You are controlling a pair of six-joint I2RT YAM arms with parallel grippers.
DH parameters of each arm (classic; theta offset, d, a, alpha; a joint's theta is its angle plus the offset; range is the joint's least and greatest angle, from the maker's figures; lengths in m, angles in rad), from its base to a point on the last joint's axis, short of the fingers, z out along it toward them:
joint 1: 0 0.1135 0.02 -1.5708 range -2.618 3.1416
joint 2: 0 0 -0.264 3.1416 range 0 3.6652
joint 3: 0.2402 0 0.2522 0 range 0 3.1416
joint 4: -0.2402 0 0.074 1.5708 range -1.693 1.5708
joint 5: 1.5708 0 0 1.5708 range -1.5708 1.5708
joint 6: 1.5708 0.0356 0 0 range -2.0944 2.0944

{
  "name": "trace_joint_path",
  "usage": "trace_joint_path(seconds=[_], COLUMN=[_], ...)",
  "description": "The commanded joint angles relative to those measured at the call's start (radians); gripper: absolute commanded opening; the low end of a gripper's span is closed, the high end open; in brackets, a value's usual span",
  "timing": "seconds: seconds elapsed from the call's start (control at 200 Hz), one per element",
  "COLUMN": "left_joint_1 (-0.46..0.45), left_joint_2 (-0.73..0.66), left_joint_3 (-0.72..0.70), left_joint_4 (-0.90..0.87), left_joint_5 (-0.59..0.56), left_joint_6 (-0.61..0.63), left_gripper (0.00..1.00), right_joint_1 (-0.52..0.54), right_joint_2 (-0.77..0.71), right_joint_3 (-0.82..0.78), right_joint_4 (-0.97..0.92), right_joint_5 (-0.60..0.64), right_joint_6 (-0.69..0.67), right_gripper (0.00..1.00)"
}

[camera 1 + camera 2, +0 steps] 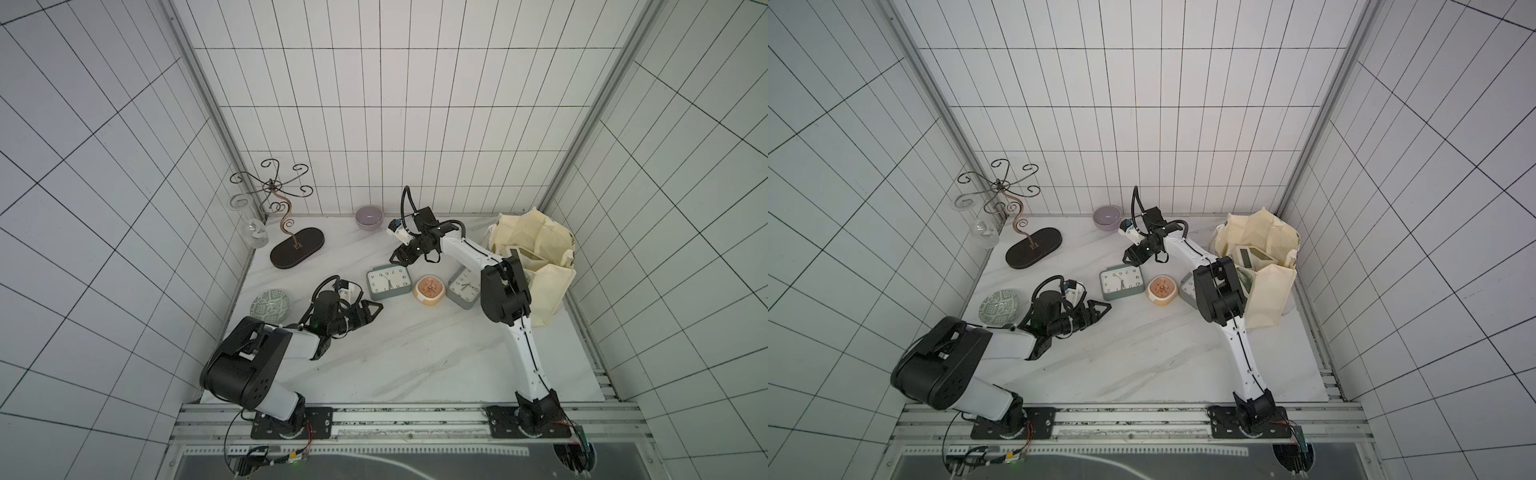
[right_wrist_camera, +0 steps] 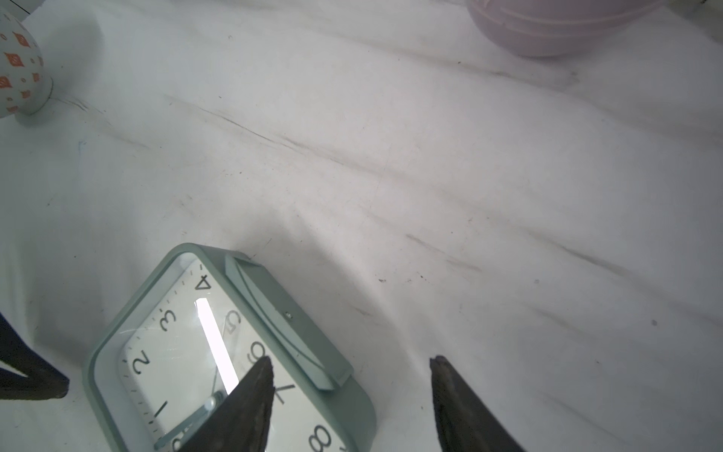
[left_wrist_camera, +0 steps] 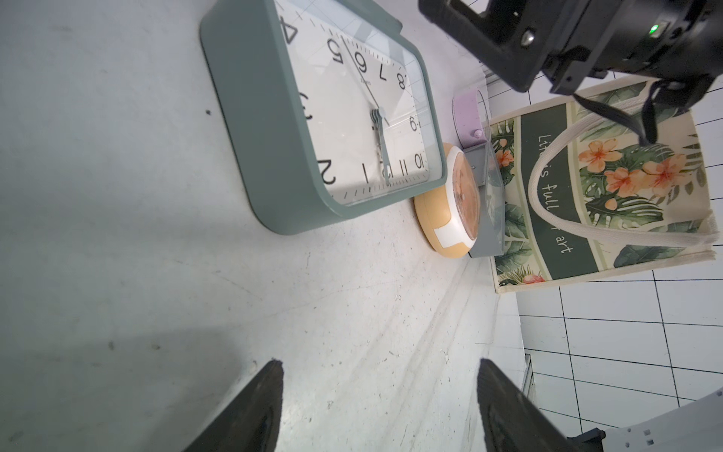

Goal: Put the alarm clock into the canvas bag
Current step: Adjust the alarm at the center of the board.

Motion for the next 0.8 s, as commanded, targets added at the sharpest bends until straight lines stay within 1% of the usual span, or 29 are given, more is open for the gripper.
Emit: trace_joint_path(seconds=[0.0,0.13,0.295,0.535,0.665,0.795], left_joint_1=[0.004,0.005,0.003,0.005,0.019,0.047], left_joint_2=[0.003,0.001,-0.004,0.014,0.043,0.077], left_joint_3=[0.014,0.019,0.023,0.030,0.033,0.038], left_joint_4=[0.027,0.021,0.016,0.028,0.052,0.070], left_joint_5=[0.004,0.005,-0.002,-0.019,-0.018,-0.008], left_joint_6=[-0.006,-0.008,-0.006,-0.004,-0.003,0.002], left_gripper=[0.76,0.76,0.75,0.75,0.75,0.74], right_joint_1=[-0.009,-0.009,-0.007,0.026,0.057,0.093], right_joint_2=[0.034,0.022,-0.055,-0.239,-0.351,-0.447], right_joint_3=[0.074,0.041,-0.104,-0.417,-0.603,-0.774], right_joint_4=[-0.065,-0.086,-0.060,0.065,0.156,0.300], right_joint_5=[-0.061,-0.094,-0.150,-0.193,-0.213,-0.256], right_joint_6=[-0.037,-0.051,-0.040,0.013,0.080,0.185], right_gripper=[0.63,0.61,0.56,0.56,0.55,0.54])
